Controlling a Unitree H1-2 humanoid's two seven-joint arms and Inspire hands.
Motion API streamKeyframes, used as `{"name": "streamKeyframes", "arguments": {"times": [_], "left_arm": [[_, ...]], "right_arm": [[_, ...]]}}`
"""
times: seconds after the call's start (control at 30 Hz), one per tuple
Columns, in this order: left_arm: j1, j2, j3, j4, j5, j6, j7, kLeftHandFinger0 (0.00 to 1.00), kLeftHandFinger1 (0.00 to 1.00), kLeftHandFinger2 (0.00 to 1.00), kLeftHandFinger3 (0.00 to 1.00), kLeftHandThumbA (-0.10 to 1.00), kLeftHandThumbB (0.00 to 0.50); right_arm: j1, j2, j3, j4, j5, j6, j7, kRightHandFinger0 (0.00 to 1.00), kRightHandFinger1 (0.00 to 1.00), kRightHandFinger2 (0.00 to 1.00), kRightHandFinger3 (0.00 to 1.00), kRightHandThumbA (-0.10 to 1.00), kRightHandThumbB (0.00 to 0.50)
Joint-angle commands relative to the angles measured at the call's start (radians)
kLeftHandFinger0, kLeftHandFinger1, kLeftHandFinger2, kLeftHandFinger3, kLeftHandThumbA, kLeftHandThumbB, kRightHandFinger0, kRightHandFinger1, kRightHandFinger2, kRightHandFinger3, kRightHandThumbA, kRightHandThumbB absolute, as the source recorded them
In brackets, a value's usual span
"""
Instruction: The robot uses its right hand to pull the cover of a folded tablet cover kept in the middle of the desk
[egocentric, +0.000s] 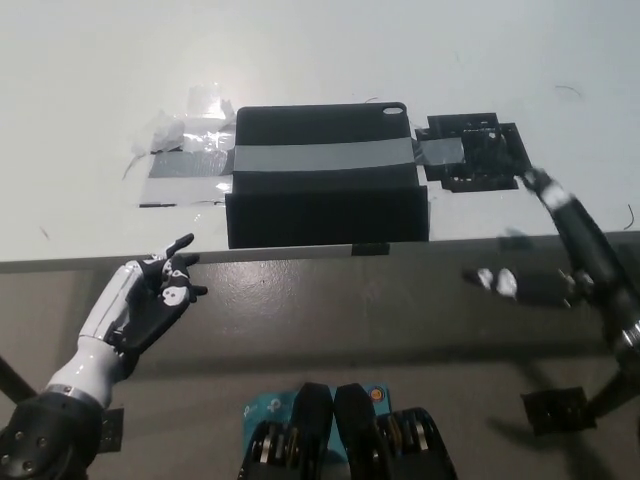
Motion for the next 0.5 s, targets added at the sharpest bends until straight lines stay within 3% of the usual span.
{"name": "streamKeyframes", "arguments": {"times": [0.0, 0.13, 0.47], "left_arm": [[-0.009, 0.008, 0.004, -0.041, -0.009, 0.007, -0.013, 0.72, 0.92, 1.00, 1.00, 1.00, 0.227], [-0.015, 0.010, 0.001, -0.039, -0.011, 0.013, -0.016, 0.73, 0.93, 1.00, 1.00, 1.00, 0.233], [-0.018, 0.007, 0.003, -0.039, -0.011, 0.021, -0.015, 0.71, 0.92, 1.00, 1.00, 1.00, 0.265]], "right_arm": [[-0.231, 0.012, 0.076, 0.015, -0.196, 0.002, -0.002, 1.00, 1.00, 1.00, 1.00, 1.00, 0.457], [-0.336, 0.035, 0.113, 0.079, -0.172, 0.038, 0.036, 1.00, 1.00, 1.00, 1.00, 1.00, 0.497], [-0.501, 0.074, 0.292, 0.355, -0.248, -0.040, 0.110, 1.00, 1.00, 1.00, 1.00, 1.00, 0.500]]}}
